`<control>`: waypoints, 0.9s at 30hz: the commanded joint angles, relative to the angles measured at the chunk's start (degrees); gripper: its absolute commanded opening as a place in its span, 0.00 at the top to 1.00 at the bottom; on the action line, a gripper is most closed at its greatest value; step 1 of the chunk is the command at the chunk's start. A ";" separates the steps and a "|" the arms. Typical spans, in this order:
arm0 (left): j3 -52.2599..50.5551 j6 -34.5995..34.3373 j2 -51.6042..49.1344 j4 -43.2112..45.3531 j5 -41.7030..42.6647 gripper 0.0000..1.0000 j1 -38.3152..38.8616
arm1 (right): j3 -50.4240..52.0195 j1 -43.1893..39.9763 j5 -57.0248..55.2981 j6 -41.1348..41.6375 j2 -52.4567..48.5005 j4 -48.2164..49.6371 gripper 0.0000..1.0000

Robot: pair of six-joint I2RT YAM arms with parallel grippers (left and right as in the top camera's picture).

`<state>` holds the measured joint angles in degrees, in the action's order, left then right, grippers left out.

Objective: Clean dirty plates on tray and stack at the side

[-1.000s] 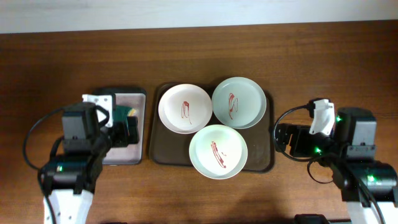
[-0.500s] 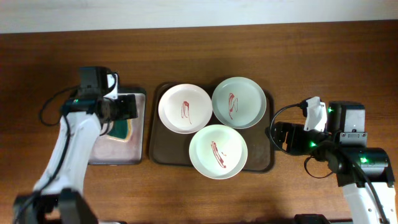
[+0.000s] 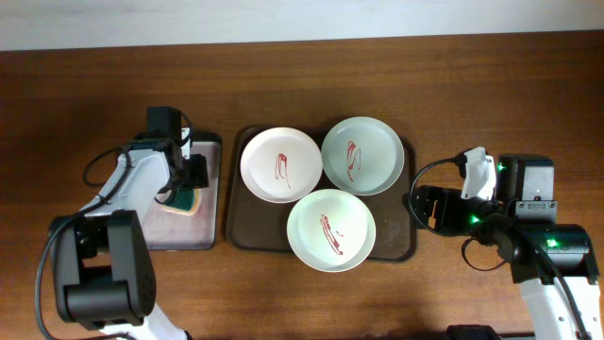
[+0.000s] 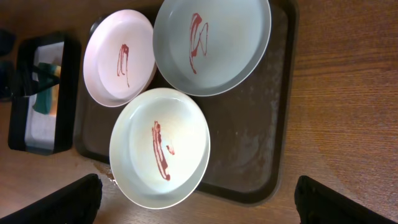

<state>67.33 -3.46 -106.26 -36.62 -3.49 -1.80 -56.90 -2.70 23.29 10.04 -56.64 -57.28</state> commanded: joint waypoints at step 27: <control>2.03 -1.44 0.26 -14.64 4.37 0.40 -0.11 | -0.85 11.10 0.09 -2.43 -24.94 0.90 0.16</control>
<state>69.23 -4.54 -106.94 -50.09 -0.27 -2.02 -56.90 6.48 23.29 8.12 -77.12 -57.74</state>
